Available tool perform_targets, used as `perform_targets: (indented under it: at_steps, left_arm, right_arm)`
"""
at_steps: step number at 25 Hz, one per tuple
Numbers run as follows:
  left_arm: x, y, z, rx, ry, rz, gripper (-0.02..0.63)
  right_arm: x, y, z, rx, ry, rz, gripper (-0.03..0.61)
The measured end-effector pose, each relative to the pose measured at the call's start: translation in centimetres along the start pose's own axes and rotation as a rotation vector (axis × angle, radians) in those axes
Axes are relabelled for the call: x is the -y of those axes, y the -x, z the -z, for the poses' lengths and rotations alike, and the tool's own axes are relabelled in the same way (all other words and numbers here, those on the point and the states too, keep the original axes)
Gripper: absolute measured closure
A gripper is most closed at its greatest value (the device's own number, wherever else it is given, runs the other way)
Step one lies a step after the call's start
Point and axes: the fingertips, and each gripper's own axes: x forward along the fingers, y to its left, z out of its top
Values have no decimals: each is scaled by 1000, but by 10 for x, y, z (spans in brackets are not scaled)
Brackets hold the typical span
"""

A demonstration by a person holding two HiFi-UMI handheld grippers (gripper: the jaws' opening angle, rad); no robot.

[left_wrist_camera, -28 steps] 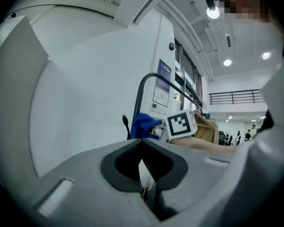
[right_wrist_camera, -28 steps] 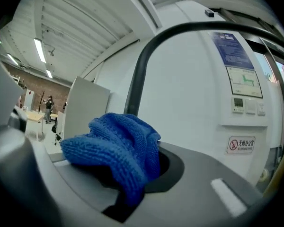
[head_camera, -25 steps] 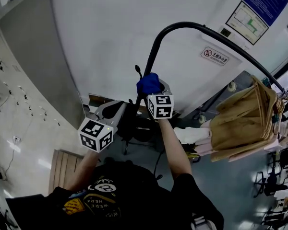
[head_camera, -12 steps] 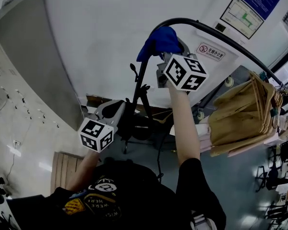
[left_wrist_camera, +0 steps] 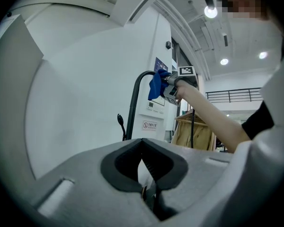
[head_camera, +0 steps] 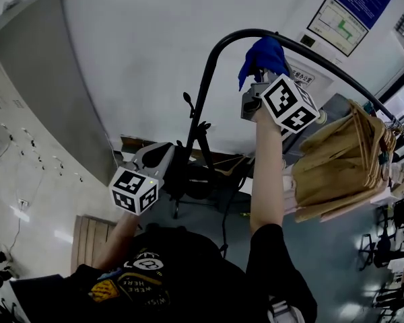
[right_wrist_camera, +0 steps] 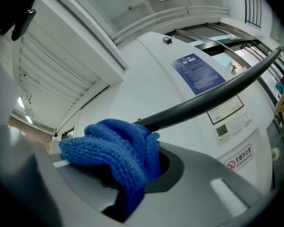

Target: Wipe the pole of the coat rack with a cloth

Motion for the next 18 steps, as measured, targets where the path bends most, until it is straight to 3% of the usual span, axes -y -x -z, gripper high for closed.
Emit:
perform_targets:
  at_steps: [5, 8, 12, 14, 18]
  left_arm:
    - [-1, 1, 2, -9, 6, -8, 609]
    - [-4, 1, 1, -11, 8, -17, 610]
    - [-3, 1, 3, -11, 12, -19, 609]
    - [-2, 1, 6, -15, 15, -18, 610]
    - [-4, 0, 10, -22, 21, -18, 609]
  right_arm:
    - [-31, -15, 14, -42, 108, -28, 556]
    - [-54, -22, 39, -110, 264, -80, 555]
    - [-67, -14, 102, -205, 446, -107, 558]
    - [-58, 1, 142, -250, 448, -93, 559]
    - [-33, 36, 249, -451, 400, -94, 558]
